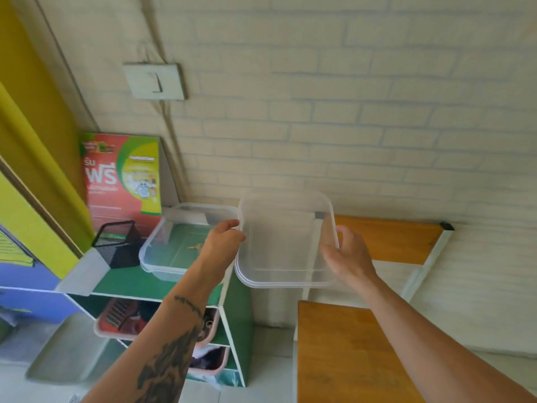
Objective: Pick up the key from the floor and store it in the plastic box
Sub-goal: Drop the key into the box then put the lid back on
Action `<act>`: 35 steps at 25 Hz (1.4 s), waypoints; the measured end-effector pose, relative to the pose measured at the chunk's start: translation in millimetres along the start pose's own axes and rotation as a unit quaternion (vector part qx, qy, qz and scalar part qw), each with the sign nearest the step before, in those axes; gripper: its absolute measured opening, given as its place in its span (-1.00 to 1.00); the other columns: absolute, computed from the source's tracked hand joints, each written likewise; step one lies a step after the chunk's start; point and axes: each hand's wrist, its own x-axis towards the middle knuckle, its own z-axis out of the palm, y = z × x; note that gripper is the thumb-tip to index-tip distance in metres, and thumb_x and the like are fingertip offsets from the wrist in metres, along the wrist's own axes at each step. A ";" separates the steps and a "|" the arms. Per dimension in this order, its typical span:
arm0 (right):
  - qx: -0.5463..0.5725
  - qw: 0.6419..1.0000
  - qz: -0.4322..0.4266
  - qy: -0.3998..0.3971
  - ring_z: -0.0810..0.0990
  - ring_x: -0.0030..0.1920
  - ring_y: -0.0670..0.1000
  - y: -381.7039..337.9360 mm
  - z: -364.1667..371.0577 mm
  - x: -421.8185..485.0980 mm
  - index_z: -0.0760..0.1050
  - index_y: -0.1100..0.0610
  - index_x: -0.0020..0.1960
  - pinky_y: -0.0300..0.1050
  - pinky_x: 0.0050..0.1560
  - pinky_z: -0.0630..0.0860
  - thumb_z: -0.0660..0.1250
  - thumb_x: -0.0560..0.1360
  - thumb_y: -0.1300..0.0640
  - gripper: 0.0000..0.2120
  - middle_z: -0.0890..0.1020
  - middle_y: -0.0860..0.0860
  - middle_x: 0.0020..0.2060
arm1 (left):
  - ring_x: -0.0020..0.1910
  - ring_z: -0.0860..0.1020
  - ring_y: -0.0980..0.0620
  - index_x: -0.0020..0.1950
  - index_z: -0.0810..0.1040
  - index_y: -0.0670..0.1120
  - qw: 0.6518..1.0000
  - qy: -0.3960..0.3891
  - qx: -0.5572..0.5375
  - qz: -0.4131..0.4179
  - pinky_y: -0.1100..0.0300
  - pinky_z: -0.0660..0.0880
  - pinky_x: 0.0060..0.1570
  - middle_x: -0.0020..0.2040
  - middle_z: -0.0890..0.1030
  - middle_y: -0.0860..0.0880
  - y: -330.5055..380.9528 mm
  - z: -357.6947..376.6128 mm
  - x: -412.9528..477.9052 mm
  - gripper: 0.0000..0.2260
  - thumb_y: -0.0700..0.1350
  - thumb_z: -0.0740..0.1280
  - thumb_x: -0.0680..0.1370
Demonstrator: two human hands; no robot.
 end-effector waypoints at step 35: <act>-0.023 0.991 0.034 -0.126 0.63 -0.08 0.06 -115.5 179.9 8.1 0.58 0.18 0.02 -0.03 -0.11 0.59 0.30 0.43 0.24 -0.81 0.67 0.12 -0.05 | 0.35 0.44 -0.20 0.46 0.41 -0.14 0.979 0.032 0.201 0.029 -0.12 0.39 0.35 0.46 0.41 -0.16 -39.1 -169.4 100.2 -0.43 -0.17 0.23 0.43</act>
